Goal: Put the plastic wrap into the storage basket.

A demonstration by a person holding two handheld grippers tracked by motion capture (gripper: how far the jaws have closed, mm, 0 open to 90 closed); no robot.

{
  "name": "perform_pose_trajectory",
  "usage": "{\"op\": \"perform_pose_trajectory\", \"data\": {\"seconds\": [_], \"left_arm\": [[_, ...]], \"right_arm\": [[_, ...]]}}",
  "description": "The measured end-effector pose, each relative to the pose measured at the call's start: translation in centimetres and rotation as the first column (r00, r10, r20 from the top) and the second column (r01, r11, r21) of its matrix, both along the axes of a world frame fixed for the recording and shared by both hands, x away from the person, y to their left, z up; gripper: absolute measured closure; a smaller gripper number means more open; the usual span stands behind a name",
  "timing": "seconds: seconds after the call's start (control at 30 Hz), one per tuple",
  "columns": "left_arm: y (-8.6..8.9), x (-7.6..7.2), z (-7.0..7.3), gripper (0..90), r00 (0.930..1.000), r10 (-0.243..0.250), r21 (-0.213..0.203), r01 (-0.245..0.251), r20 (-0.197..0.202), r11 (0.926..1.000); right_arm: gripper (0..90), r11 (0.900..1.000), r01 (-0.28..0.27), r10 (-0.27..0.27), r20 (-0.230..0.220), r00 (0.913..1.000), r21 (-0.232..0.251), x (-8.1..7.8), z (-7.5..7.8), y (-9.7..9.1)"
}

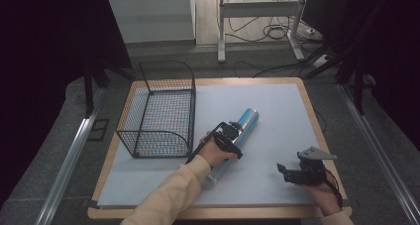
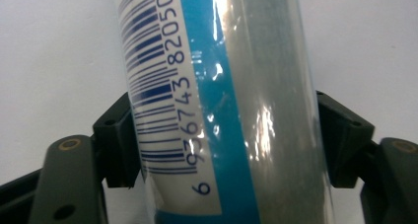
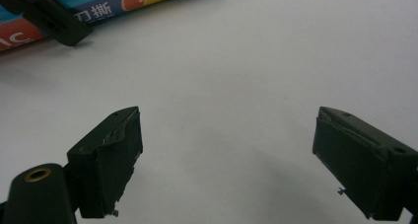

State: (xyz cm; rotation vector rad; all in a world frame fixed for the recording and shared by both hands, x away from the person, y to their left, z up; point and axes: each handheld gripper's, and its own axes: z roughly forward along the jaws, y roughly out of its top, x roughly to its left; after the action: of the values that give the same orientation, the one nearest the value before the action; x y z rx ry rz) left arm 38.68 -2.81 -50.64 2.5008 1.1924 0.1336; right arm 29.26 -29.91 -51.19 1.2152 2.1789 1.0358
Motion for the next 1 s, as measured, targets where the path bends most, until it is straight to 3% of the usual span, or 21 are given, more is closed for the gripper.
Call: {"op": "perform_pose_trajectory", "data": {"seconds": [0.13, 0.4, 0.83, 1.0], "left_arm": [[0.8, 0.3, 0.0, 28.8, 0.9996, -0.003, -0.048, 0.002, -0.027, 0.9988], [1.7, 0.7, 0.3, 29.8, 0.9977, -0.027, -0.077, 0.022, -0.062, 0.9968], [2.9, 0.2, 1.9, 30.3, 0.9974, -0.059, -0.120, 0.054, -0.040, 0.9913], [3.2, 0.2, 3.0, 30.5, 0.9981, -0.060, -0.124, 0.058, -0.015, 0.9906]], "right_arm": [[11.9, 1.0000, 0.005, -0.005, -0.007, 1.0000, -0.003, 0.1, -0.1, 0.0], [11.9, 1.0000, 0.005, -0.005, -0.005, 1.0000, -0.002, 0.1, -0.1, -0.1], [12.0, 1.0000, 0.008, -0.008, -0.003, 1.0000, -0.001, 0.1, -0.1, -0.1], [12.0, 0.9999, 0.010, -0.010, -0.006, 0.9999, -0.003, 0.1, -0.1, -0.1]]}}
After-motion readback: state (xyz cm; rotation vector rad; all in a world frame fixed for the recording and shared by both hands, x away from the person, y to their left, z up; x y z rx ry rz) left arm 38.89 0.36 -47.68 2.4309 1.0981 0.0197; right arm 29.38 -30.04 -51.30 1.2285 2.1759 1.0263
